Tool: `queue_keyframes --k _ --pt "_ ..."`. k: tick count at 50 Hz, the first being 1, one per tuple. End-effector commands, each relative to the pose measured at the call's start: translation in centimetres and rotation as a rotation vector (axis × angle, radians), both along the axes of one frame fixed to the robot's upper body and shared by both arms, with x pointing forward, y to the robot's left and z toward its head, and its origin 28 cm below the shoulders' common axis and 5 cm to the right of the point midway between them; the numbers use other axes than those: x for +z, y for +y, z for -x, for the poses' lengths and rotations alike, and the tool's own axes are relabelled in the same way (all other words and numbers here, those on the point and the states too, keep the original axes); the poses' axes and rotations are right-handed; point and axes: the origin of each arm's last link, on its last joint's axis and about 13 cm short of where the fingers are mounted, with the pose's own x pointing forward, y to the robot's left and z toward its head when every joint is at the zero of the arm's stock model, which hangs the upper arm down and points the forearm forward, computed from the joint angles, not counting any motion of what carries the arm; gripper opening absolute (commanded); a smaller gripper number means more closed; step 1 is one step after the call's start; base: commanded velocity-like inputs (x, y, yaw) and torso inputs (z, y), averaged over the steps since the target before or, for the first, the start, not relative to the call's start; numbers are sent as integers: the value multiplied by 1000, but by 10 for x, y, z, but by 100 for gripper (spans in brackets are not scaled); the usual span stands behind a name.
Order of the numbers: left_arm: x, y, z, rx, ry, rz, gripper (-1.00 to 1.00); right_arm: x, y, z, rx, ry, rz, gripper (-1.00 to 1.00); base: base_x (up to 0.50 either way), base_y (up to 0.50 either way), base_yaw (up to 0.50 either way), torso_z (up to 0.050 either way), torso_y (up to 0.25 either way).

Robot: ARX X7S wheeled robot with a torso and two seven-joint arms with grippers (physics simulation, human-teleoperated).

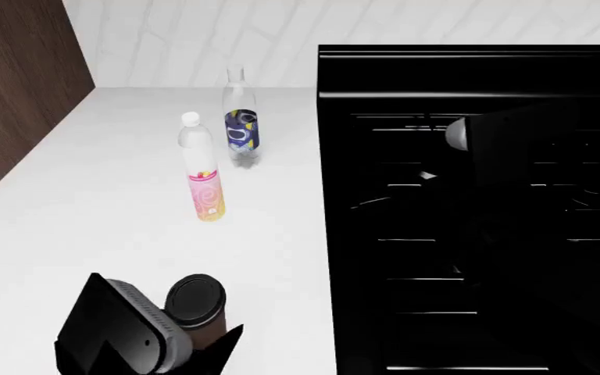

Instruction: Move the drinks to the dining counter.

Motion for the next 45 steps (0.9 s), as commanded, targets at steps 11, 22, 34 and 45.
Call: queue_keyframes --k 11,22,34,45 --pt "38 16 -12 408 -344 203 -100 -4 2 -3 6 11 8 100 0 0 0 0 0" --pt "51 18 -7 534 -441 175 -100 -1 11 -17 55 33 37 100 0 0 0 0 0" --pt "55 17 -3 527 -461 187 -100 12 30 -52 133 52 89 100 0 0 0 0 0" --pt "60 18 4 538 -479 181 -100 32 44 -69 222 68 81 100 0 0 0 0 0"
